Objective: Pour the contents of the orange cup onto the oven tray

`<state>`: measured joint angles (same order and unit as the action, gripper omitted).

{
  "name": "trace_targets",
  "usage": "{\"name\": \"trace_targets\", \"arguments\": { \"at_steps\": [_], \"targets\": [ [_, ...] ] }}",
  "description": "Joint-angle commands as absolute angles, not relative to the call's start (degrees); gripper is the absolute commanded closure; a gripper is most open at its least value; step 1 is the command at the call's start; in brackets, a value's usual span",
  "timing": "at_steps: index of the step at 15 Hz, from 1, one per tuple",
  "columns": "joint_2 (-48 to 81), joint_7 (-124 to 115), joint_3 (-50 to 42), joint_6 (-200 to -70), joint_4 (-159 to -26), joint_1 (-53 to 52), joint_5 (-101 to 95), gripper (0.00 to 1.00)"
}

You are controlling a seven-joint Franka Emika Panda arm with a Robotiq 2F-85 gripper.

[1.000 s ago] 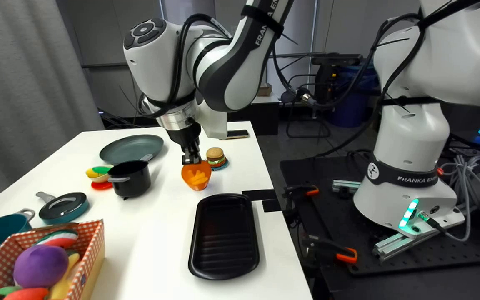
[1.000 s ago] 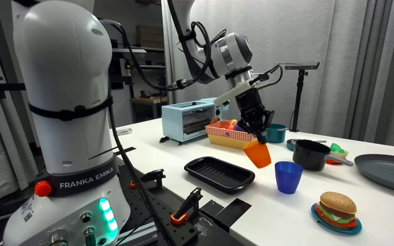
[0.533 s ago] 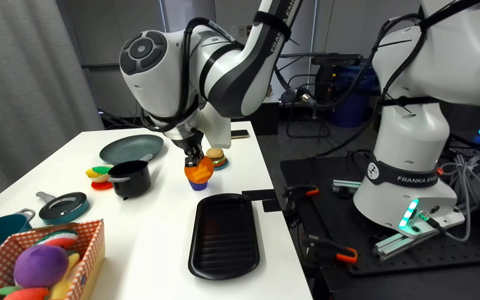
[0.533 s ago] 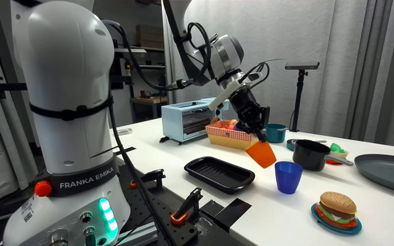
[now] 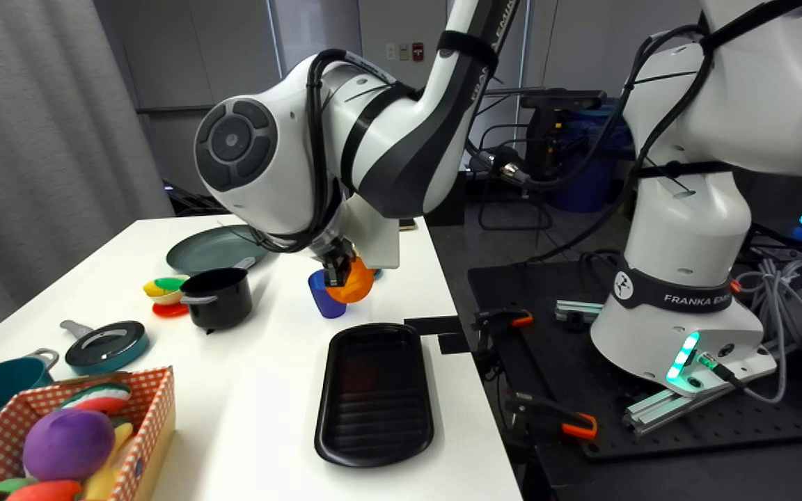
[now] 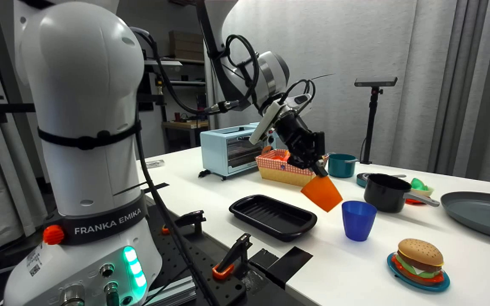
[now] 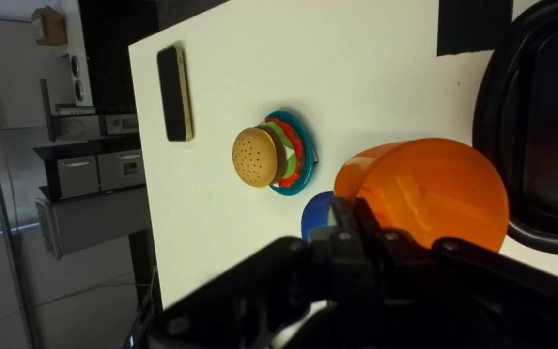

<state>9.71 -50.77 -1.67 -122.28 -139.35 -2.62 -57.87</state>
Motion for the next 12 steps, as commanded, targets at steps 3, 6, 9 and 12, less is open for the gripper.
{"name": "trace_targets", "arguments": {
  "at_steps": [3, 6, 9, 12],
  "targets": [
    [14.31, -57.95, 0.83, -110.65, -136.88, -5.74, -61.79, 0.99],
    [16.73, -58.84, 1.81, -104.96, -135.22, -6.87, -62.41, 0.99],
    [19.36, -59.18, 2.61, -99.24, -132.98, -8.26, -63.04, 0.99],
    [21.54, -58.82, 3.26, -93.37, -130.82, -9.39, -63.24, 0.99]
  ]
}}
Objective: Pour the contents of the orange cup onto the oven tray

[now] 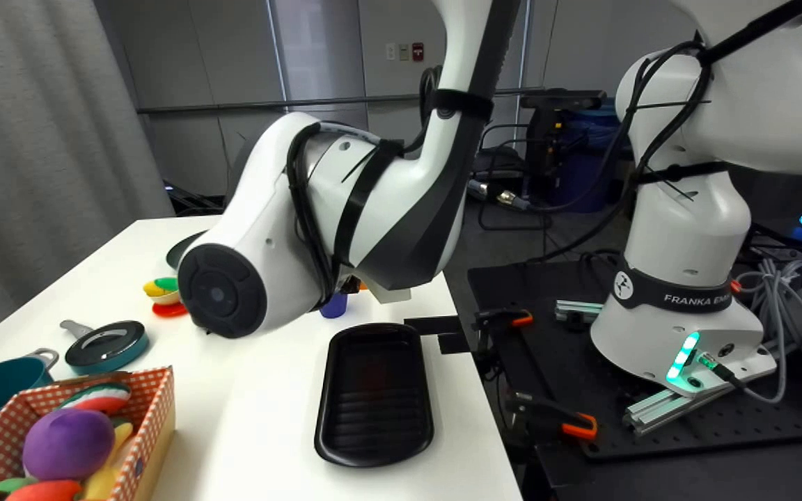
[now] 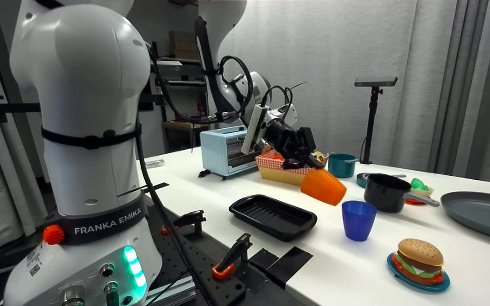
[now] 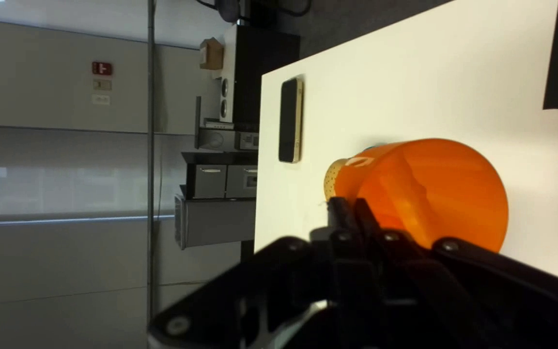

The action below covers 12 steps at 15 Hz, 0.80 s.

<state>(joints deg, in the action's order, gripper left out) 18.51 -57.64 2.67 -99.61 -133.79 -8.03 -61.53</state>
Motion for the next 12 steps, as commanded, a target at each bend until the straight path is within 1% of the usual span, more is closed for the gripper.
{"name": "trace_targets", "arguments": {
  "at_steps": [1, 8, 12],
  "targets": [
    [22.24, -58.57, 3.42, -91.30, -130.11, -9.75, -63.04, 0.99],
    [26.09, -57.62, 4.33, -78.96, -126.29, -11.58, -63.49, 0.99],
    [27.47, -57.27, 4.81, -75.50, -125.06, -11.84, -64.08, 0.99]
  ]
}}
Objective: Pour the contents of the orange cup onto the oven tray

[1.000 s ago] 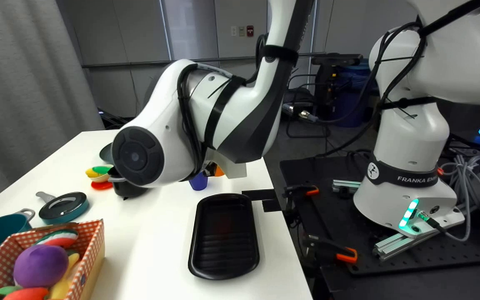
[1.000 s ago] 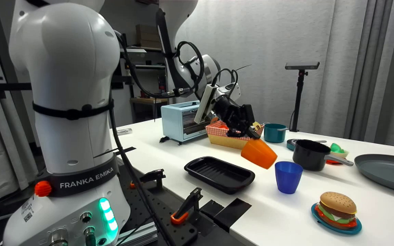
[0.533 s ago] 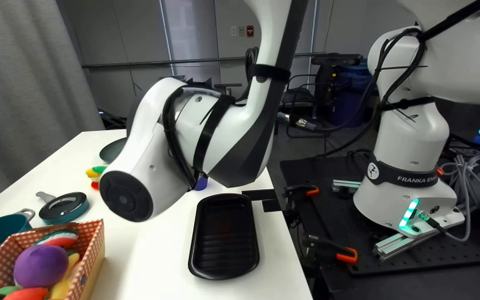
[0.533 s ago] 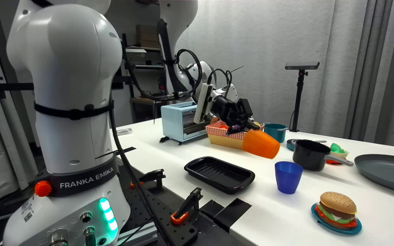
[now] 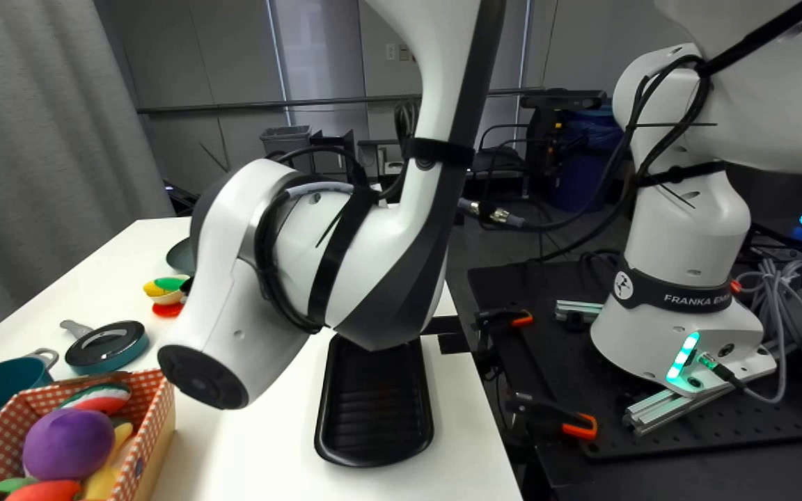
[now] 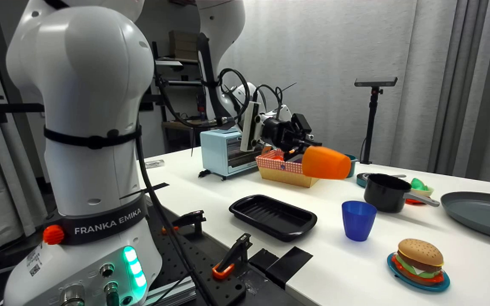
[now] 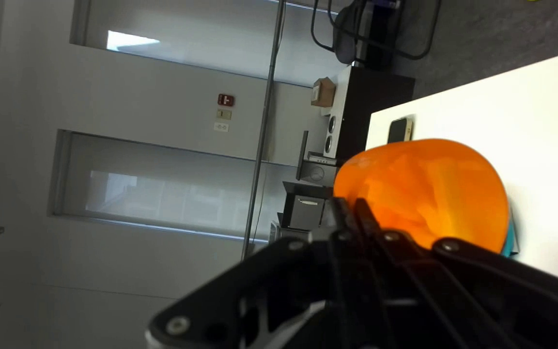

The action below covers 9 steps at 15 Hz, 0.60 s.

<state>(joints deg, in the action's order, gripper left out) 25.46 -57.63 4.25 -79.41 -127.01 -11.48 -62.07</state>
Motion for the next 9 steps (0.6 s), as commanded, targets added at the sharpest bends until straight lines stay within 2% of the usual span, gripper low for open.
{"name": "trace_targets", "arguments": {
  "at_steps": [1, 9],
  "targets": [
    [27.66, -57.23, 4.91, -75.30, -124.97, -11.83, -64.49, 0.99],
    [28.97, -57.15, 5.40, -73.43, -124.29, -11.69, -67.81, 0.99]
  ]
}}
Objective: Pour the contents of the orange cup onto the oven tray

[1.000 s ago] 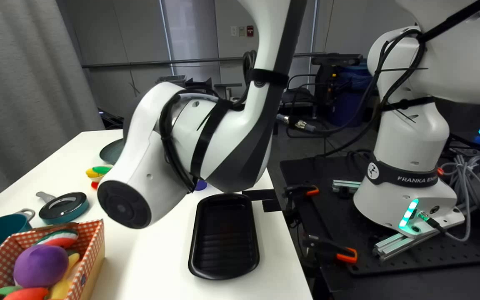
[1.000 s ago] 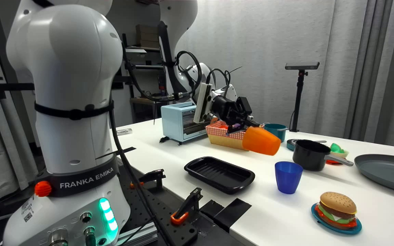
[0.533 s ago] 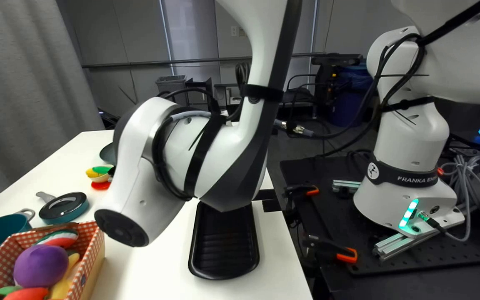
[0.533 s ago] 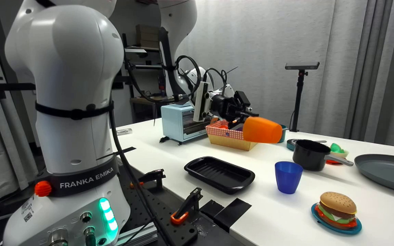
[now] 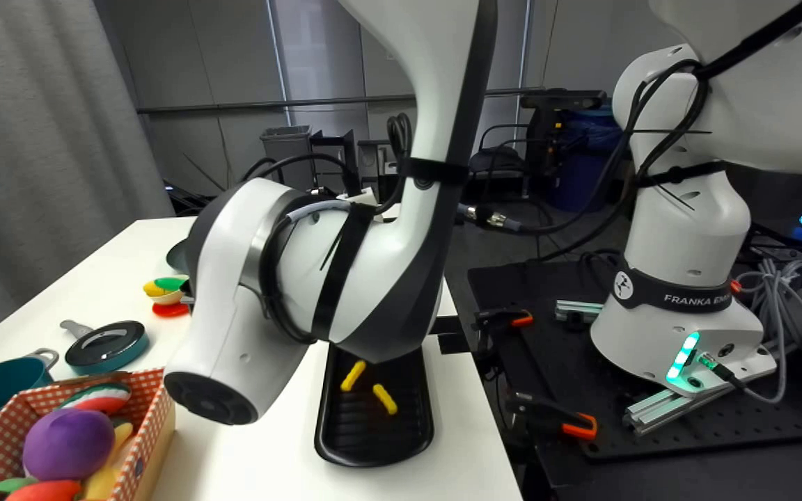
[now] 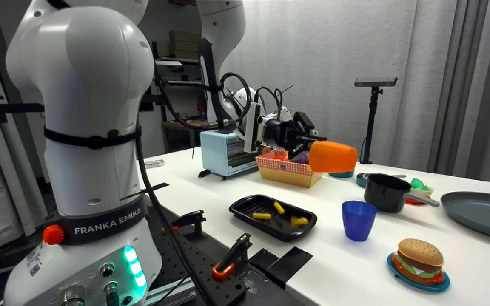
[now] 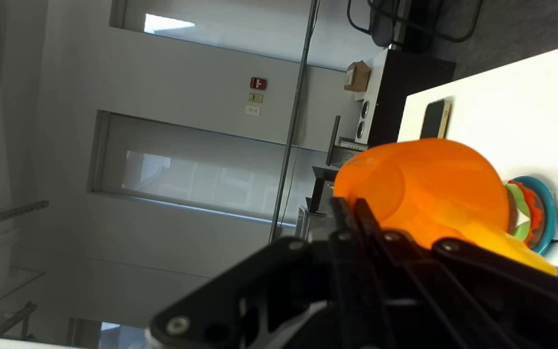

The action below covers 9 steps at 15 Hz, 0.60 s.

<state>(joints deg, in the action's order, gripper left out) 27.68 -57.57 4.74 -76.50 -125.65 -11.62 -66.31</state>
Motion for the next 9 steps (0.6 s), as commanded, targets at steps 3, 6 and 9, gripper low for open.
{"name": "trace_targets", "arguments": {
  "at_steps": [3, 6, 9],
  "targets": [
    [29.22, -57.67, 5.36, -72.84, -124.22, -11.95, -68.15, 0.99],
    [29.47, -58.28, 5.33, -71.10, -124.13, -12.42, -69.52, 0.99],
    [29.70, -58.19, 5.66, -68.90, -123.93, -12.41, -70.03, 0.99]
  ]
}}
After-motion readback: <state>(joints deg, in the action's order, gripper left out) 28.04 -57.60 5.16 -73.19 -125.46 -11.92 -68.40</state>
